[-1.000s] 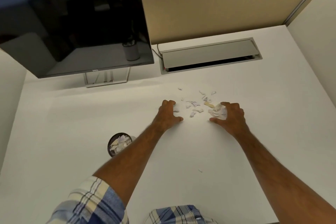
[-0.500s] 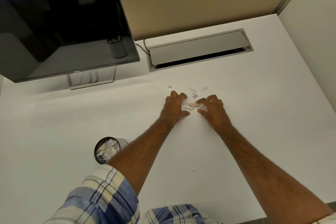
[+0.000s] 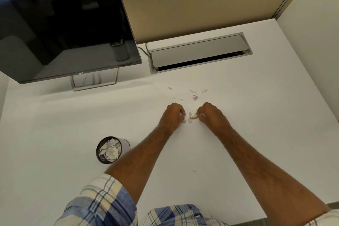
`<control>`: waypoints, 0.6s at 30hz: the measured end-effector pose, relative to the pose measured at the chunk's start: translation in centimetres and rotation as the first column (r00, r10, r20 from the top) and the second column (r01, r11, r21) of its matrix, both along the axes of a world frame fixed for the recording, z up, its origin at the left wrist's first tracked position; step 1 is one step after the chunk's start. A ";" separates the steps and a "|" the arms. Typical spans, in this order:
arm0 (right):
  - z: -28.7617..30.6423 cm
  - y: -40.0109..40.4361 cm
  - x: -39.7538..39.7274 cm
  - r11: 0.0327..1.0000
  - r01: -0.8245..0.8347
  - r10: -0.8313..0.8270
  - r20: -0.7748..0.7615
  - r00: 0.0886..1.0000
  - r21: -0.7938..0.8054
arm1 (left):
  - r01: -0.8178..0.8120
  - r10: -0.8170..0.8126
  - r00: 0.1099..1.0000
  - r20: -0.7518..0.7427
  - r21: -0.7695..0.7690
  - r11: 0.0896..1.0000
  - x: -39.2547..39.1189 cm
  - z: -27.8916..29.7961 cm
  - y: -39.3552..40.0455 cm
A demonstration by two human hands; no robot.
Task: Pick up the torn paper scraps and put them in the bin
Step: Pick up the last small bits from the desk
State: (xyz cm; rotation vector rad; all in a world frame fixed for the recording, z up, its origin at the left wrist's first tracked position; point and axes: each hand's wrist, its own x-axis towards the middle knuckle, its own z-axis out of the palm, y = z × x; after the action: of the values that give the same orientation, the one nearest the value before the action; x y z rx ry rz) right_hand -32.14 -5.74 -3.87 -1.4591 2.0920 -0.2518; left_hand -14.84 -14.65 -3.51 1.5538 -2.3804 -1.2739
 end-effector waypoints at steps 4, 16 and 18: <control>0.4 1.2 0.1 0.999 0.053 -0.053 0.075 0.996 0.001 | -0.041 0.040 0.999 0.034 0.048 0.998 1.9 0.3 0.9; 4.5 5.4 4.4 0.964 0.227 -0.182 0.279 0.943 -0.141 | -0.232 0.211 0.954 -0.214 -0.079 0.970 11.5 6.6 5.1; 5.6 5.4 5.8 0.966 0.211 -0.158 0.303 0.940 -0.152 | -0.262 0.230 0.943 -0.241 -0.115 0.958 13.8 7.9 5.6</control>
State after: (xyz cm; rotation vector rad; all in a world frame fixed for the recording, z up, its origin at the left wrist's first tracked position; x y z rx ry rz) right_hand -26.32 -0.35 1.72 -1.2364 2.0043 -0.7045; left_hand -1.01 -9.00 4.39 1.5164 -2.0182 -1.1295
